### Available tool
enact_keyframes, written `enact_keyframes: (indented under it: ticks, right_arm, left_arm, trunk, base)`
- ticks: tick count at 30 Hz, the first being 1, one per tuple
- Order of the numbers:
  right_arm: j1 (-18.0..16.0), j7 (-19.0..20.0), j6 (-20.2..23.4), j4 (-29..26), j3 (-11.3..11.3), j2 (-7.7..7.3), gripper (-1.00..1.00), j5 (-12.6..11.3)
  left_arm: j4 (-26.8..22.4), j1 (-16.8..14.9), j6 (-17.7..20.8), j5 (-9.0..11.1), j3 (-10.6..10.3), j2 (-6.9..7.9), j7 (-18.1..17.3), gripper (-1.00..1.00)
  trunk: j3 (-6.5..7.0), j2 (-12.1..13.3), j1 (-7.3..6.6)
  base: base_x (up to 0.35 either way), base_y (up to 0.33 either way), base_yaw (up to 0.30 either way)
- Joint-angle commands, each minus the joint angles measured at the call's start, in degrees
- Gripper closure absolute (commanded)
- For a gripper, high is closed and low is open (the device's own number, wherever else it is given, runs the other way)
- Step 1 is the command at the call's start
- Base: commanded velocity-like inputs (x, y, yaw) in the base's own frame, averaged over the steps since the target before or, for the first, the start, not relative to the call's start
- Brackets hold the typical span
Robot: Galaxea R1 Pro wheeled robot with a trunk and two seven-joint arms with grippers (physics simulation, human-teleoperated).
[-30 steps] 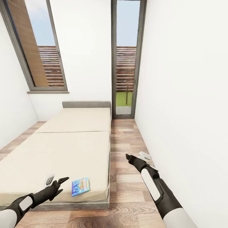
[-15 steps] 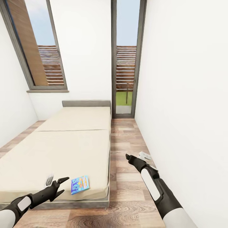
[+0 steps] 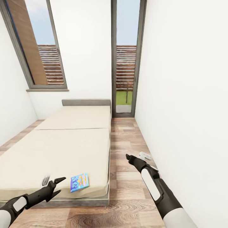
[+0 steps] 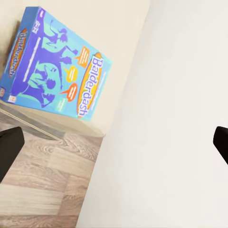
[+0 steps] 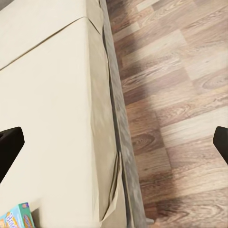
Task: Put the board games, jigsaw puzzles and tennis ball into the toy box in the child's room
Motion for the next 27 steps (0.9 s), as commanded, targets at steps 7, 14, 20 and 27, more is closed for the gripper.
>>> enact_keyframes:
  ticks: [7, 14, 20, 27]
  right_arm:
    - [-0.05, -0.44, 0.11, -0.13, 0.06, -0.3, -1.0, -0.62]
    - [-0.04, -0.42, 0.12, -0.06, 0.06, -0.02, -1.0, -0.64]
    - [-0.05, -0.47, 0.13, -0.05, 0.02, -0.06, -1.0, -0.64]
    - [-0.05, -0.44, 0.36, -0.09, -0.05, -0.31, -1.0, -0.67]
  left_arm:
    - [0.01, -0.04, 0.95, 0.64, 0.07, 0.7, -0.03, -1.0]
    - [0.01, -0.05, 2.6, 0.63, 0.17, 1.23, -0.89, -1.0]
    - [0.01, -0.05, 3.98, 0.54, 0.22, 2.08, -2.23, -1.0]
    - [0.01, -0.03, 4.75, 0.61, 0.18, 3.21, -3.39, -1.0]
  trunk:
    - [-1.32, -2.85, 1.54]
    - [-2.58, -5.66, 3.08]
    - [-3.65, -8.07, 4.4]
    - [-4.91, -10.87, 5.93]
  base:
    - [0.0, 0.0, 0.0]
    - [0.0, 0.0, 0.0]
    - [0.0, 0.0, 0.0]
    - [0.0, 0.0, 0.0]
